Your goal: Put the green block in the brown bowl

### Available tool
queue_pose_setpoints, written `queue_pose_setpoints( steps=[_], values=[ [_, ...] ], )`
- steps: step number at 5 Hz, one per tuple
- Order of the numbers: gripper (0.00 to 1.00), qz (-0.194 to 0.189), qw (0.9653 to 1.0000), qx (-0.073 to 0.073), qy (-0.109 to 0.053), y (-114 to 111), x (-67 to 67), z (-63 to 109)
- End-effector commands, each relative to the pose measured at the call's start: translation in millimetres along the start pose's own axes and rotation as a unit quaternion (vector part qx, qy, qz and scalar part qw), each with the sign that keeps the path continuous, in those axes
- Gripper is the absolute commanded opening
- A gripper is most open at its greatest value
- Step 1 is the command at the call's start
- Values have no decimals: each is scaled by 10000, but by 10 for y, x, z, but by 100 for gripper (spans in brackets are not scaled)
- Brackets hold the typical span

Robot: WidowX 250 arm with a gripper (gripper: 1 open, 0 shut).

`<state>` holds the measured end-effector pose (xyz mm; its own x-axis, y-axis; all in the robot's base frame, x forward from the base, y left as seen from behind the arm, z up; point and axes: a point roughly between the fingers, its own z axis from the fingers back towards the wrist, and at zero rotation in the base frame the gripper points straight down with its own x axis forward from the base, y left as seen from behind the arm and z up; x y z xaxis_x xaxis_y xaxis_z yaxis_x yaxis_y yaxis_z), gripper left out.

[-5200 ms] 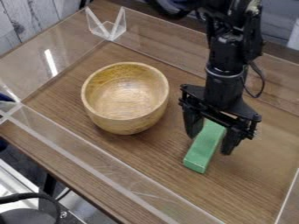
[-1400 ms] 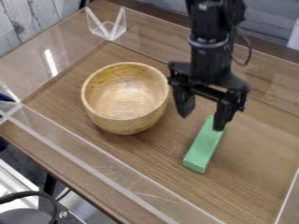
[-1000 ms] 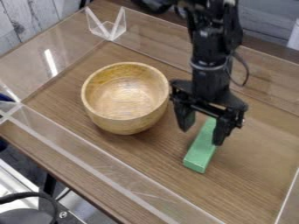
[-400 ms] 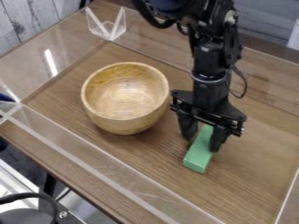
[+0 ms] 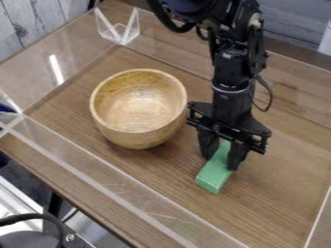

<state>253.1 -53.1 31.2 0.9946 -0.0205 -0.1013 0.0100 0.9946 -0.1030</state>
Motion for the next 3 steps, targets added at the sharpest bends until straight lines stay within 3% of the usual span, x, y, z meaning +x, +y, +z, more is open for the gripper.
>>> queue_pose_setpoints(
  steps=[1, 3],
  values=[
    [0, -57, 9991, -56, -418, -21, 108, 283],
    [0, -68, 9988, -93, -480, -18, 108, 408]
  ],
)
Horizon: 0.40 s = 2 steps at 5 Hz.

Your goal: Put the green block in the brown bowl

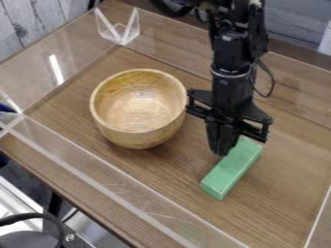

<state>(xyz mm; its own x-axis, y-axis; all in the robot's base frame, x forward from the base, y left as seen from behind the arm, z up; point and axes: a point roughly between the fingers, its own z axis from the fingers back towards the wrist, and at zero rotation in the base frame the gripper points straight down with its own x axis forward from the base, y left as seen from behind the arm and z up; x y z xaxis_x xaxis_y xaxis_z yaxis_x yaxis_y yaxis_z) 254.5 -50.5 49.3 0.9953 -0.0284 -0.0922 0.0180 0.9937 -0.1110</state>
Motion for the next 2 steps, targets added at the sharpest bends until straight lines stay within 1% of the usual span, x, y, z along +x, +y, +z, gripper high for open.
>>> queue_pose_setpoints(
  steps=[1, 2],
  values=[
    [0, -19, 9988, -67, -482, -19, 111, 330],
    [100, -29, 9988, -86, -479, -28, 119, 317]
  ],
)
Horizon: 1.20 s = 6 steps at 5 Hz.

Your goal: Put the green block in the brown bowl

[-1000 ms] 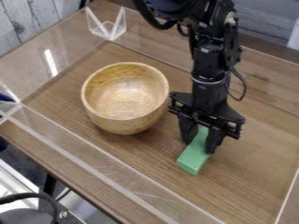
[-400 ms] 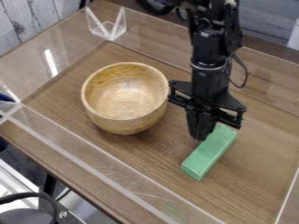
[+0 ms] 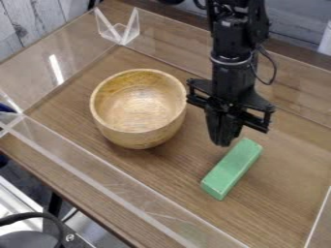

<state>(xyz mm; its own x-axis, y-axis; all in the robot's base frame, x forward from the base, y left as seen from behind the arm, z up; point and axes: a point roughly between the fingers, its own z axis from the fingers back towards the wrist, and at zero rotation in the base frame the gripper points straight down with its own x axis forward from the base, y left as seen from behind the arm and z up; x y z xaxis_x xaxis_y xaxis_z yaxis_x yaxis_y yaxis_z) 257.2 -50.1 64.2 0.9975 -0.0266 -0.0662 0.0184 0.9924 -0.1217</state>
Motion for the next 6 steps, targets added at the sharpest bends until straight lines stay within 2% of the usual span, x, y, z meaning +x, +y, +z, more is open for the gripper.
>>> queue_pose_setpoints(
  steps=[1, 6],
  values=[
    [0, -29, 9994, -52, -341, -24, 114, 148],
    [0, -47, 9993, -142, -348, -40, 132, 178]
  ],
)
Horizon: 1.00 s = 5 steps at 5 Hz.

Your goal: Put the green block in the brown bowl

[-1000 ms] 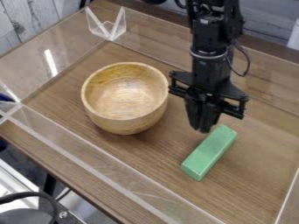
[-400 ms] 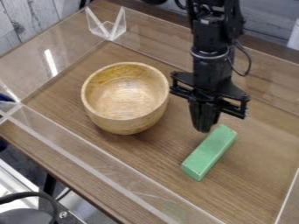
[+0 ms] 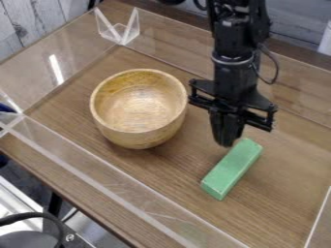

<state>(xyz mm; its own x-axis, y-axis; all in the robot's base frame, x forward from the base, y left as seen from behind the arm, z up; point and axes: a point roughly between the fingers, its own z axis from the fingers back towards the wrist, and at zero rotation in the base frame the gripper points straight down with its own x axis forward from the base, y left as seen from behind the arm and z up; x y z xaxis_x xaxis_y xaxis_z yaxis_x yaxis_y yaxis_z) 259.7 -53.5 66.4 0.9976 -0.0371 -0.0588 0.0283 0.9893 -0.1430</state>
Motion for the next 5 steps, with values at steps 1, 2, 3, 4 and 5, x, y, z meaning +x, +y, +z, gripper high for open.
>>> queue_pose_setpoints(
  steps=[1, 2, 3, 4, 5],
  values=[
    [0, 3, 9994, -59, -332, -8, 113, 183],
    [0, -2, 9994, -75, -336, -11, 117, 189],
    [0, -7, 9994, -89, -335, -15, 121, 184],
    [0, -11, 9994, -104, -337, -18, 125, 187],
    [0, -15, 9993, -121, -342, -20, 129, 197]
  ],
)
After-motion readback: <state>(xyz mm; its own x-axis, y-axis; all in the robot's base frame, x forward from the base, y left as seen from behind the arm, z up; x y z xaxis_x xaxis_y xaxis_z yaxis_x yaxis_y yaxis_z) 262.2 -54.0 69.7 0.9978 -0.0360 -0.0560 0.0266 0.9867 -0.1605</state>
